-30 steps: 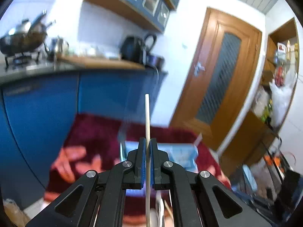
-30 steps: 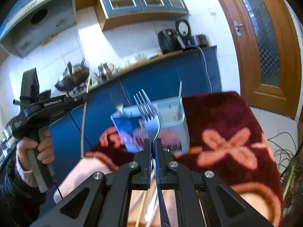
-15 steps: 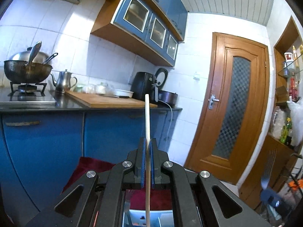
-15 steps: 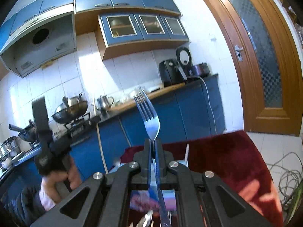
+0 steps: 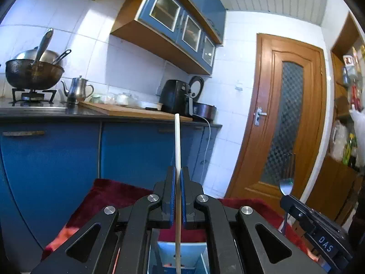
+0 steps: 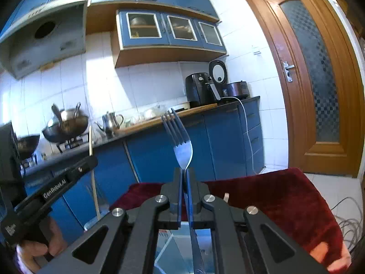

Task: Organize utensils
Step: 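Carry the chopstick into the caddy and release while the right tool drops its fork in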

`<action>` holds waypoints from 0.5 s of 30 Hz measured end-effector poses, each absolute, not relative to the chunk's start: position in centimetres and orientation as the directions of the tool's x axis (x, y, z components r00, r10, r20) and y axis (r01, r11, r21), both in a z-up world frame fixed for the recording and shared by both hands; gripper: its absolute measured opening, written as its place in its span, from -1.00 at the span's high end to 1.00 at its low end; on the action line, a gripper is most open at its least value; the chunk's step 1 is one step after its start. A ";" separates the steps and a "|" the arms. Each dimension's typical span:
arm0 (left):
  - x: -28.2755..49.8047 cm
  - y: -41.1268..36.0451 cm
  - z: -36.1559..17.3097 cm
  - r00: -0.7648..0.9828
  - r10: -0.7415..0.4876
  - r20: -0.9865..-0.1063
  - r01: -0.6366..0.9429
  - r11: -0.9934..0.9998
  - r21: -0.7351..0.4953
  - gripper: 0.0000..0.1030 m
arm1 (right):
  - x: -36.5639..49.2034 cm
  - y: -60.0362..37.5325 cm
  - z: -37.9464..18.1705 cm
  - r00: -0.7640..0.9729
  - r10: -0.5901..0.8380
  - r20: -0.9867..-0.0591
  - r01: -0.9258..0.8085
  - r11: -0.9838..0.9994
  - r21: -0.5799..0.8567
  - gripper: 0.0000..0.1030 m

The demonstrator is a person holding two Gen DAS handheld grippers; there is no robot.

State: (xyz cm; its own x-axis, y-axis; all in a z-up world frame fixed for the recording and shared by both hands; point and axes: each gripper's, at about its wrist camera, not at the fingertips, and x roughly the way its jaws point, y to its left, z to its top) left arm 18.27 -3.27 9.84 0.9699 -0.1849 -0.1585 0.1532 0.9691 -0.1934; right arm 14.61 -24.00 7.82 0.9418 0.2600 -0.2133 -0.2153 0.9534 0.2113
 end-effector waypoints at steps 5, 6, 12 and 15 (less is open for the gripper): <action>17.9 -3.2 8.7 0.949 -0.230 -0.216 0.188 0.962 -0.201 0.92 | 13.6 -24.1 7.3 0.927 0.272 -0.257 -0.223 0.953 0.204 0.88; 17.9 -3.2 8.5 0.943 -0.241 -0.228 0.197 0.959 -0.203 0.92 | 13.2 -24.1 7.3 0.927 0.269 -0.261 -0.221 0.955 0.199 0.87; 16.7 -3.0 8.2 0.922 -0.262 -0.284 0.217 0.959 -0.182 0.68 | 11.1 -24.6 8.7 0.933 0.262 -0.246 -0.218 0.957 0.193 0.35; 15.9 -2.7 8.4 0.914 -0.263 -0.309 0.217 0.960 -0.174 0.66 | 10.0 -24.7 9.7 0.937 0.252 -0.243 -0.212 0.961 0.179 0.35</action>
